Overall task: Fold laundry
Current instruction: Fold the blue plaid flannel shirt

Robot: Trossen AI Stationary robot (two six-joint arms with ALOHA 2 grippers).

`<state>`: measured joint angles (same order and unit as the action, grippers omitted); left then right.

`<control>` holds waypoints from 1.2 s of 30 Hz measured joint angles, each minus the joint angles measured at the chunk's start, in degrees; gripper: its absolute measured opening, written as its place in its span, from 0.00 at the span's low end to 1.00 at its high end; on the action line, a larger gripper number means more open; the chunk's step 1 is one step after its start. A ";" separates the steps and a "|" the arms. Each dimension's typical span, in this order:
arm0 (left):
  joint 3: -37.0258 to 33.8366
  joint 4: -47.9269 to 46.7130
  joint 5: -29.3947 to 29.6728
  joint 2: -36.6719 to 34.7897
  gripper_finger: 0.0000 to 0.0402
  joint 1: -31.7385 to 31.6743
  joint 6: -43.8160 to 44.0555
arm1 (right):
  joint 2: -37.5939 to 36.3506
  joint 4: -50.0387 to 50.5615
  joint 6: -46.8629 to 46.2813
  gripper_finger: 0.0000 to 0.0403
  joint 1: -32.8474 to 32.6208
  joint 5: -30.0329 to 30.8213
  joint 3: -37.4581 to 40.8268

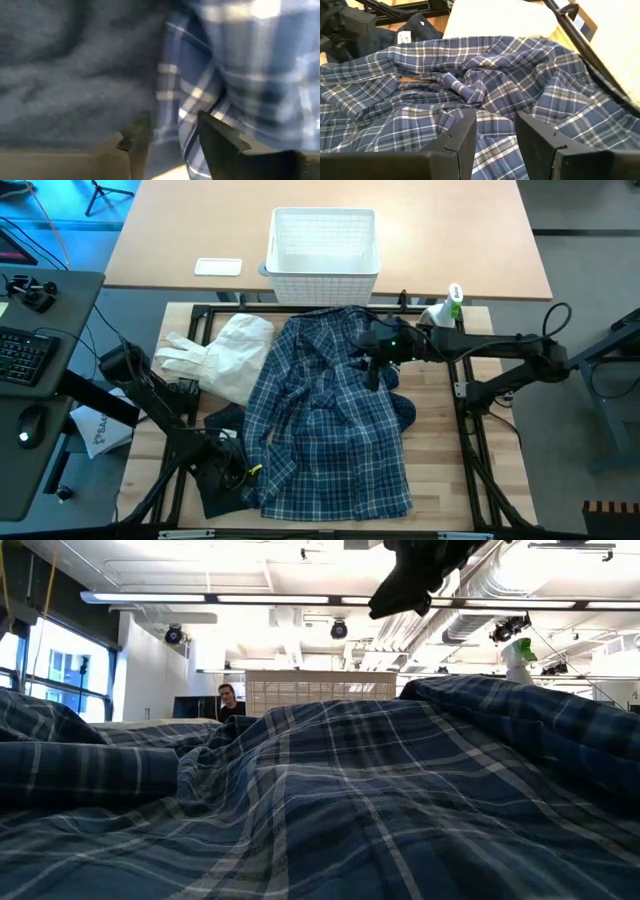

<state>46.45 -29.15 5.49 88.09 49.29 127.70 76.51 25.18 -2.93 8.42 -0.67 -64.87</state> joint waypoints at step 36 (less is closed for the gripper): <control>54.93 -23.72 68.86 -15.63 0.00 2.62 -86.14 | 0.06 -14.85 -11.95 0.32 0.23 5.01 1.08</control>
<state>101.37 -52.88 74.35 72.47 51.91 41.56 76.58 10.33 -14.88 8.64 4.34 -63.79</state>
